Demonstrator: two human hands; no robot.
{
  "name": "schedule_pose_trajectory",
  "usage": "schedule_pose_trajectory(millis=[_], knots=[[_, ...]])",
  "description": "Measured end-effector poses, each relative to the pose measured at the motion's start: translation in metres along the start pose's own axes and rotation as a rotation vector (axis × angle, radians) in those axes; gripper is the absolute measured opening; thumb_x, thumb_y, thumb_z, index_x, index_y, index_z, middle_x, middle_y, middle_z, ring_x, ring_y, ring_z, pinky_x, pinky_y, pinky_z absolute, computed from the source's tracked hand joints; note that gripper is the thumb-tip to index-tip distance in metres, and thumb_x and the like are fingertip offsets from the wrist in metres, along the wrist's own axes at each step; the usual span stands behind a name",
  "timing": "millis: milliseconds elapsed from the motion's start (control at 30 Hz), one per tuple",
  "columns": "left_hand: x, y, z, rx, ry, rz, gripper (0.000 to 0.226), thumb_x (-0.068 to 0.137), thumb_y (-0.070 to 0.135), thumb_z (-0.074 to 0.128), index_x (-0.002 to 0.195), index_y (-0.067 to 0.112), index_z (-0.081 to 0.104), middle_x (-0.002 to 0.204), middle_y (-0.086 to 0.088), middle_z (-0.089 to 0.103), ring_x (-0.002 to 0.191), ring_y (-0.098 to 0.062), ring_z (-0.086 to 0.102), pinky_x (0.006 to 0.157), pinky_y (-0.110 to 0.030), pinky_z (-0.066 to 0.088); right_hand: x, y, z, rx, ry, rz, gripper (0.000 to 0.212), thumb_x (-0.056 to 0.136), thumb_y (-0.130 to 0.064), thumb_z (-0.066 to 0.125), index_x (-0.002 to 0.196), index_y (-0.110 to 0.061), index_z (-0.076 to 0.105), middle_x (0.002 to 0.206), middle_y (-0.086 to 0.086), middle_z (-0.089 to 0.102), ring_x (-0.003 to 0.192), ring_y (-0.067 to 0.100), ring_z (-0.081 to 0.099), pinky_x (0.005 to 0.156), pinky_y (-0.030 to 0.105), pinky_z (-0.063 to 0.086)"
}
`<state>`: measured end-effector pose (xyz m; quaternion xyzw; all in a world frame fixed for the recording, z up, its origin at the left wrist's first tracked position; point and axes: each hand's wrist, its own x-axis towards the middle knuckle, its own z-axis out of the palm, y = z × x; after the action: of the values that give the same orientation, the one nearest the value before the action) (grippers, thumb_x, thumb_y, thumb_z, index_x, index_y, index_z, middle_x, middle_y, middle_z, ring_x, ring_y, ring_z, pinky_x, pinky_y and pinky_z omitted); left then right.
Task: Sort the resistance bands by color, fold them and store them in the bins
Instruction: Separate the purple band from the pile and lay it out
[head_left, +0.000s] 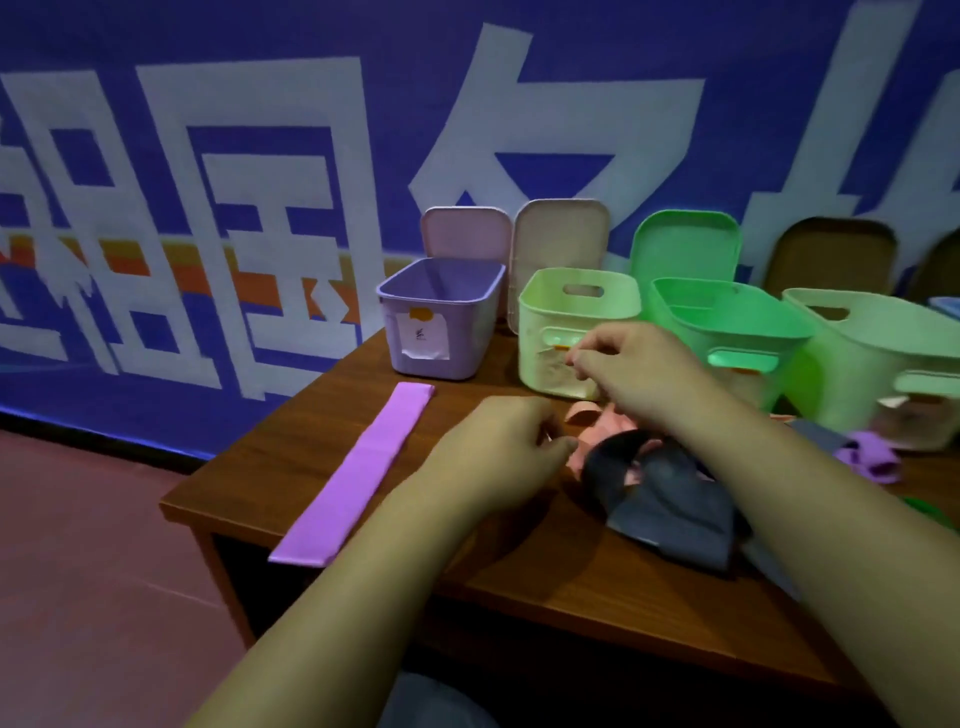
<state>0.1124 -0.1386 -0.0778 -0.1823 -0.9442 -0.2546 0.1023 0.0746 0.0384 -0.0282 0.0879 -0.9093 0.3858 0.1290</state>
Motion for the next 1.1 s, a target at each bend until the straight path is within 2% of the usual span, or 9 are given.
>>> schedule_pose_trajectory(millis=[200,367,433,500,633,700,900,1000,1100], knots=[[0.063,0.085,0.049,-0.051,-0.030,0.289,0.015,0.099,0.032,0.065,0.105,0.022,0.075,0.102,-0.001,0.075,0.094,-0.020,0.066,0.074,-0.033,0.045,-0.038,0.080,-0.085,0.088,0.224,0.099,0.015,0.098,-0.021,0.070,0.086,-0.022,0.078,0.078,-0.003,0.077,0.059,0.013,0.063,0.063,0.031,0.050],[0.104,0.138,0.096,-0.037,-0.022,0.478,0.010,0.096,0.023,0.066,0.102,0.017,0.072,0.101,-0.004,0.068,0.095,-0.023,0.061,0.083,-0.038,0.051,-0.073,0.139,-0.130,0.056,0.432,0.125,0.013,0.101,-0.024,0.068,0.096,-0.028,0.080,0.083,-0.009,0.074,0.079,0.002,0.066,0.069,0.026,0.050],[0.115,0.148,0.115,-0.004,-0.020,0.514,0.012,0.094,0.027,0.067,0.101,0.018,0.071,0.102,-0.004,0.065,0.099,-0.025,0.059,0.088,-0.042,0.052,-0.085,0.160,-0.135,0.046,0.520,0.103,0.013,0.101,-0.022,0.069,0.096,-0.028,0.079,0.082,-0.012,0.073,0.074,-0.002,0.063,0.065,0.019,0.046],[0.120,0.153,0.130,0.015,-0.046,0.557,0.019,0.094,0.038,0.069,0.104,0.021,0.071,0.101,-0.002,0.063,0.099,-0.023,0.058,0.087,-0.043,0.051,-0.090,0.184,-0.136,0.045,0.573,0.139,0.013,0.100,-0.020,0.070,0.093,-0.027,0.079,0.077,-0.014,0.071,0.071,0.000,0.062,0.065,0.024,0.047],[0.114,0.153,0.141,-0.122,-0.190,0.544,0.059,0.086,0.066,0.074,0.132,0.031,0.063,0.115,0.005,0.061,0.105,-0.013,0.057,0.089,-0.034,0.050,-0.086,0.217,-0.137,0.007,0.527,0.267,0.013,0.095,-0.021,0.070,0.088,-0.026,0.079,0.074,-0.012,0.071,0.073,0.007,0.064,0.067,0.029,0.045],[0.114,0.152,0.143,-0.122,-0.177,0.511,0.067,0.083,0.065,0.078,0.141,0.042,0.055,0.120,0.009,0.057,0.109,-0.011,0.058,0.094,-0.034,0.053,-0.085,0.221,-0.137,-0.014,0.498,0.290,0.014,0.096,-0.021,0.067,0.089,-0.026,0.078,0.077,-0.010,0.072,0.074,0.006,0.064,0.064,0.028,0.044],[0.113,0.154,0.153,-0.116,-0.126,0.530,0.046,0.094,0.037,0.074,0.136,0.048,0.060,0.105,0.010,0.057,0.095,-0.012,0.058,0.085,-0.037,0.054,-0.092,0.221,-0.139,0.027,0.422,0.308,0.014,0.096,-0.016,0.063,0.099,-0.027,0.070,0.078,-0.001,0.066,0.070,0.012,0.056,0.059,0.029,0.040],[0.112,0.156,0.154,-0.106,-0.031,0.520,0.027,0.098,0.029,0.064,0.123,0.039,0.069,0.104,0.008,0.065,0.096,-0.017,0.061,0.081,-0.039,0.054,-0.096,0.217,-0.142,0.030,0.405,0.287,0.013,0.094,-0.013,0.062,0.098,-0.025,0.064,0.084,-0.002,0.067,0.070,0.011,0.055,0.059,0.027,0.039],[0.113,0.159,0.154,-0.158,0.077,0.420,0.014,0.099,0.021,0.061,0.110,0.029,0.064,0.101,0.005,0.065,0.089,-0.019,0.063,0.077,-0.040,0.055,-0.100,0.215,-0.140,0.020,0.348,0.272,0.017,0.094,-0.012,0.063,0.093,-0.028,0.068,0.090,-0.006,0.068,0.073,0.014,0.058,0.060,0.027,0.043]])
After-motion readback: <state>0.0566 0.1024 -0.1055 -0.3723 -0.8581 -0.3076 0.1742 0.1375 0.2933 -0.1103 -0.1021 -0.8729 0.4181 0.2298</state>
